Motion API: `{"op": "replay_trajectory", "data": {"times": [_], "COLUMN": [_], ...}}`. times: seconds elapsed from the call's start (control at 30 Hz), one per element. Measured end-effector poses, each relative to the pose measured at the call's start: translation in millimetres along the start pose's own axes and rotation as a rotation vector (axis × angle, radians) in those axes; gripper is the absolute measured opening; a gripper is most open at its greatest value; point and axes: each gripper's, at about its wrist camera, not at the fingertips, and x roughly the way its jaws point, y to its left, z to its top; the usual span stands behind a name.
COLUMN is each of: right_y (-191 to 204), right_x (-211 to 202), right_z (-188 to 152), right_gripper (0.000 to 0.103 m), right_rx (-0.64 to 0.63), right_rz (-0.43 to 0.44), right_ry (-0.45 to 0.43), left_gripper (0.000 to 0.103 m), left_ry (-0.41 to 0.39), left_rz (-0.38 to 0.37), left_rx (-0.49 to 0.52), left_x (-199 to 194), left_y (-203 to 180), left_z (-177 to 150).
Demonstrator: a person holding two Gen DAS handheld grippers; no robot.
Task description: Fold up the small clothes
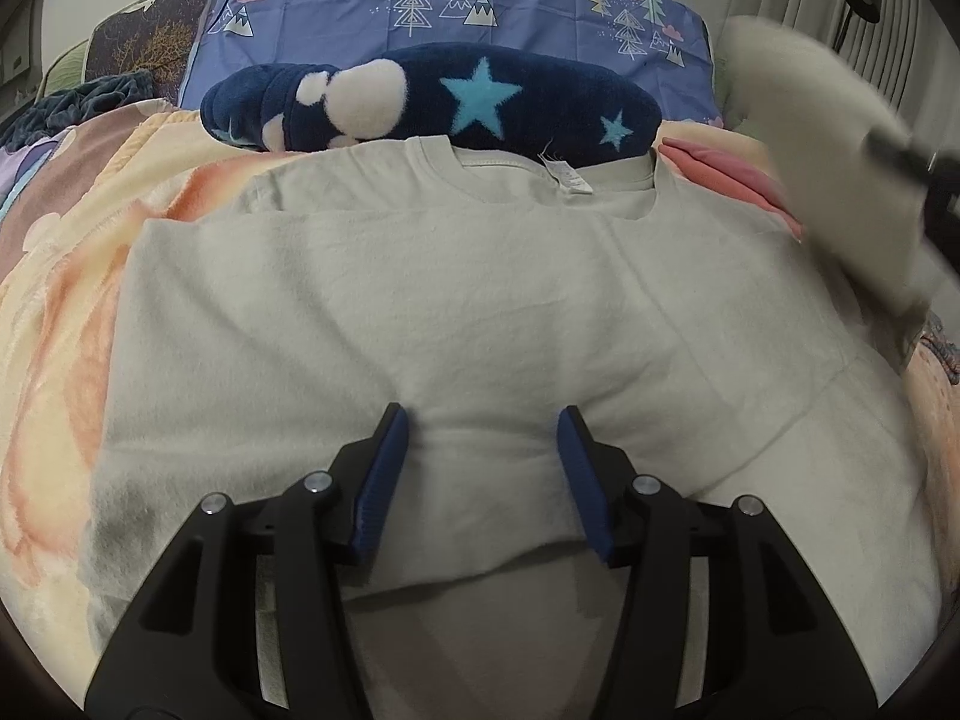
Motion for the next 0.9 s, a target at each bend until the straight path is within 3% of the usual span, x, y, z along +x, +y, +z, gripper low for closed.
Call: {"op": "replay_trajectory", "data": {"times": [0.13,0.27,0.33,0.43,0.6,0.8,0.9], "right_y": [-6,-8,-9,-17,-23,-22,-17], "right_x": [39,37,36,35,34,36,35], "right_z": [-36,-56,-61,-66,-69,-72,-74], "right_gripper": [0.004,0.005,0.006,0.007,0.008,0.009,0.02], "right_rx": [0.017,0.016,0.008,0.001,-0.009,-0.027,-0.061], "right_rz": [-0.042,-0.07,-0.066,-0.061,-0.05,-0.029,0.006], "right_ry": [0.127,0.148,0.145,0.141,0.127,0.115,0.117], "left_gripper": [0.055,0.057,0.057,0.057,0.078,0.085,0.086], "left_ry": [-0.003,-0.012,-0.021,-0.021,0.004,0.152,0.156], "left_rz": [-0.022,-0.071,-0.146,-0.32,-0.415,-0.399,-0.414], "left_rx": [-0.013,-0.049,-0.1,-0.174,-0.176,-0.286,-0.307], "left_x": [0,-4,-11,-17,-9,38,44], "left_y": [2,8,11,4,-34,-60,-68], "left_z": [0,2,5,12,31,49,55]}}
